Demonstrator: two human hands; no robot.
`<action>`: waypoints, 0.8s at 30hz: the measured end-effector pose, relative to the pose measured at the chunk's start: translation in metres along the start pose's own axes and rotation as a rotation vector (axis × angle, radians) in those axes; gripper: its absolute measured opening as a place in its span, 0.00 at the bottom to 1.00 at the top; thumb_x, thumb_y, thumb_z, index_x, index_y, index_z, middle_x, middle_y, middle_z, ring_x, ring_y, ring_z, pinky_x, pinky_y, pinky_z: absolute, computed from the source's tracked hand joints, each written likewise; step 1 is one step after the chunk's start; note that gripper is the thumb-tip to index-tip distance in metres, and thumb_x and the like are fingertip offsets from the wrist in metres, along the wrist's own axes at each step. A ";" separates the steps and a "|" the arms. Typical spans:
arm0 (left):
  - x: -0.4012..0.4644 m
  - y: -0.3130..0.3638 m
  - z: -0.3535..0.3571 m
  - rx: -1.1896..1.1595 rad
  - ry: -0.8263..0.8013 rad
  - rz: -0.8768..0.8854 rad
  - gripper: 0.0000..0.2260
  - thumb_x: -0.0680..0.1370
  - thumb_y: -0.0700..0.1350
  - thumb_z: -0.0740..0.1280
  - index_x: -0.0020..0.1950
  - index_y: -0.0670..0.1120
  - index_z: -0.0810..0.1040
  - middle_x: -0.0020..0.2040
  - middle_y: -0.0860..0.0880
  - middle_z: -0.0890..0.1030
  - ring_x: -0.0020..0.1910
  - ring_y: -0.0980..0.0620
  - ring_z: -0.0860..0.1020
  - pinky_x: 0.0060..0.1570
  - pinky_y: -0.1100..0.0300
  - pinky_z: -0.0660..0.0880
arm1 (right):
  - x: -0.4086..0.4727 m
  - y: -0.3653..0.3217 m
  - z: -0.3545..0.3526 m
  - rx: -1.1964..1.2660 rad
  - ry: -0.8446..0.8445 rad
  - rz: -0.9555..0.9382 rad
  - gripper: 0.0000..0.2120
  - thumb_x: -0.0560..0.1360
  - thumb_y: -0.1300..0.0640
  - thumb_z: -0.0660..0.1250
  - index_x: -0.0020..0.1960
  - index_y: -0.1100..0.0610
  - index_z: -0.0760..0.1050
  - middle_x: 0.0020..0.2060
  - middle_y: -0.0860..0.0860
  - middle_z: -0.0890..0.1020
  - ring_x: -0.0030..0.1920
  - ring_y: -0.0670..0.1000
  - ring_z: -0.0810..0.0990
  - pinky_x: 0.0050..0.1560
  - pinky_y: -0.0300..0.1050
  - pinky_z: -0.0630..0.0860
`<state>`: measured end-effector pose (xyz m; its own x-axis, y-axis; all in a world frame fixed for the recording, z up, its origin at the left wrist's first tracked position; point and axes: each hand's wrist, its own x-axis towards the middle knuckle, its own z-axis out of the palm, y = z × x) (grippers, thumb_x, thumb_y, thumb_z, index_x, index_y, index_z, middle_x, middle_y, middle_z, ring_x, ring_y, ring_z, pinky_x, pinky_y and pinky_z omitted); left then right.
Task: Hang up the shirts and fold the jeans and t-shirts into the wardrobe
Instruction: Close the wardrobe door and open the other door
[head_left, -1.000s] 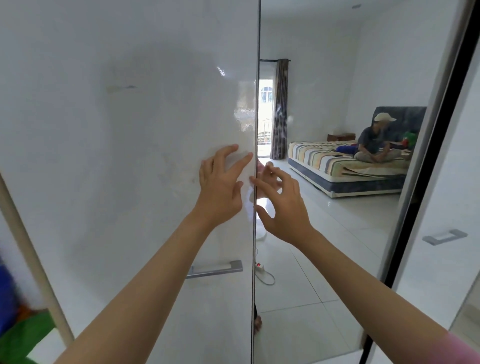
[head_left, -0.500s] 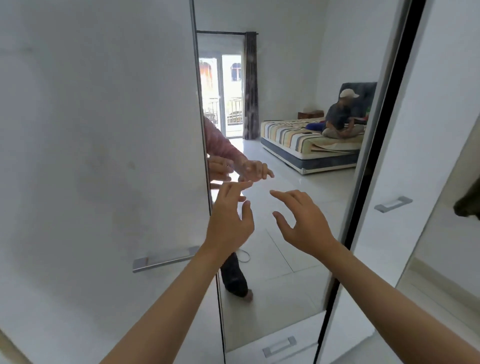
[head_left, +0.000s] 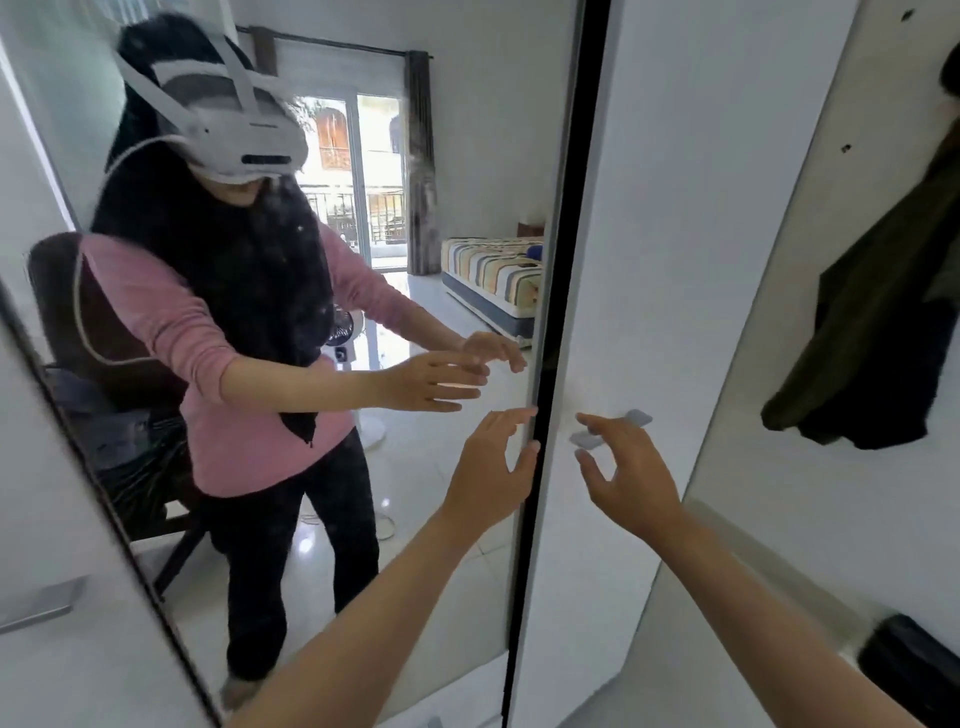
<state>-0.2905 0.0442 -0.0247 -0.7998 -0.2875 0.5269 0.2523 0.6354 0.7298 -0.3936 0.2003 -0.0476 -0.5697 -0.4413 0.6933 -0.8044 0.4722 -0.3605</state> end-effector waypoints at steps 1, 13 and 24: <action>0.008 -0.001 0.012 -0.026 -0.006 -0.033 0.17 0.79 0.43 0.64 0.68 0.48 0.71 0.64 0.53 0.74 0.60 0.59 0.71 0.63 0.63 0.69 | 0.002 0.012 0.002 -0.004 -0.018 0.001 0.19 0.73 0.58 0.70 0.63 0.54 0.74 0.51 0.52 0.81 0.52 0.54 0.79 0.47 0.47 0.77; 0.051 -0.021 0.083 -0.265 0.259 -0.169 0.16 0.76 0.33 0.64 0.60 0.50 0.75 0.54 0.50 0.81 0.55 0.50 0.79 0.57 0.51 0.77 | 0.010 0.074 0.045 0.043 -0.074 -0.030 0.12 0.73 0.61 0.70 0.56 0.55 0.79 0.50 0.52 0.79 0.50 0.55 0.77 0.43 0.48 0.78; 0.038 -0.011 0.091 -0.178 0.218 -0.027 0.15 0.75 0.34 0.67 0.56 0.52 0.74 0.47 0.54 0.80 0.46 0.55 0.80 0.48 0.68 0.75 | -0.013 0.067 0.029 -0.231 0.072 0.085 0.08 0.71 0.55 0.69 0.49 0.47 0.80 0.45 0.46 0.82 0.46 0.57 0.75 0.44 0.49 0.67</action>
<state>-0.3730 0.0916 -0.0519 -0.6764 -0.4627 0.5731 0.3394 0.4947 0.8000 -0.4446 0.2158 -0.0985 -0.6135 -0.3413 0.7121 -0.6898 0.6705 -0.2730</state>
